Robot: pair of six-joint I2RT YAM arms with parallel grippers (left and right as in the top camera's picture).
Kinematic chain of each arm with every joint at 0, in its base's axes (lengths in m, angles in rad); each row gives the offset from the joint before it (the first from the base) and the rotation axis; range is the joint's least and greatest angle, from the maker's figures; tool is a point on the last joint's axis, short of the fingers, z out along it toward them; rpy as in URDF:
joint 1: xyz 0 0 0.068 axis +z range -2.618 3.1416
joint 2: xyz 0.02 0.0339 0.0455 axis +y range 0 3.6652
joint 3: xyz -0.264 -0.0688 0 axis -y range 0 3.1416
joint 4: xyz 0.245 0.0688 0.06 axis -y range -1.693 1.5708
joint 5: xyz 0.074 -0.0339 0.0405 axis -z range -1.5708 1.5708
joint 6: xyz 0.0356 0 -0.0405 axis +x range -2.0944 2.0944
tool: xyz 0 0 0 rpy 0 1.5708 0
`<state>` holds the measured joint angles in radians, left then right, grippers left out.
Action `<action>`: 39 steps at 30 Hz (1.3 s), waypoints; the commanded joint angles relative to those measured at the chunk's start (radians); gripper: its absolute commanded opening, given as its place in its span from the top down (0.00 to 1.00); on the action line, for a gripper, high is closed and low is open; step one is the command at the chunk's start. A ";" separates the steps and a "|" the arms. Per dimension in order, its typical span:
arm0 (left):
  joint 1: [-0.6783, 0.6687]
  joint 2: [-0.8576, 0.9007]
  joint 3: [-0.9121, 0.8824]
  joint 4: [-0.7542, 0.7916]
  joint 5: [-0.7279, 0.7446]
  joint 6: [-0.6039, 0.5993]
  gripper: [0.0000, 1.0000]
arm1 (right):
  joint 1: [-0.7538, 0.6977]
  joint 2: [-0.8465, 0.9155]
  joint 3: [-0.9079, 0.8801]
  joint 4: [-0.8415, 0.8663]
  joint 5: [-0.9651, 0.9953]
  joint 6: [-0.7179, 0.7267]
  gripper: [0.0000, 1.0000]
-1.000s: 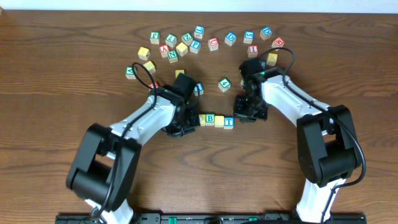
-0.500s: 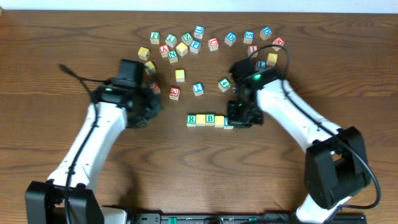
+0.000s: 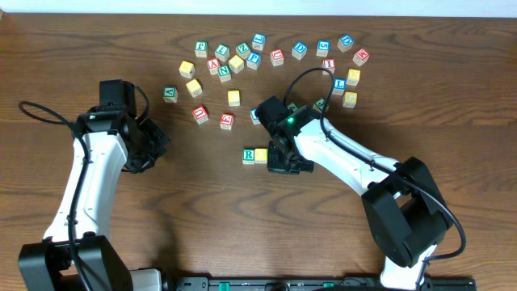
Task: Spell out ROBOT
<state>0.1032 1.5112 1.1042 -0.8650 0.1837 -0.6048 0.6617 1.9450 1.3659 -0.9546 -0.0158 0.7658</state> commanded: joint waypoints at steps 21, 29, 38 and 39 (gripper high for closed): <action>0.003 -0.003 -0.006 -0.006 -0.013 0.010 0.92 | 0.010 0.051 -0.023 0.069 0.010 0.027 0.99; 0.003 -0.003 -0.006 -0.006 -0.013 0.010 0.92 | 0.010 0.051 -0.027 0.084 0.027 0.026 0.99; 0.003 -0.003 -0.006 -0.010 -0.013 0.010 0.93 | -0.002 0.051 -0.027 0.091 0.043 0.018 0.99; 0.003 -0.003 -0.006 -0.010 -0.013 0.010 0.92 | -0.002 0.051 -0.027 0.091 0.043 0.018 0.99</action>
<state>0.1032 1.5112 1.1042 -0.8677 0.1837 -0.6044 0.6613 1.9915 1.3460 -0.8658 0.0017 0.7776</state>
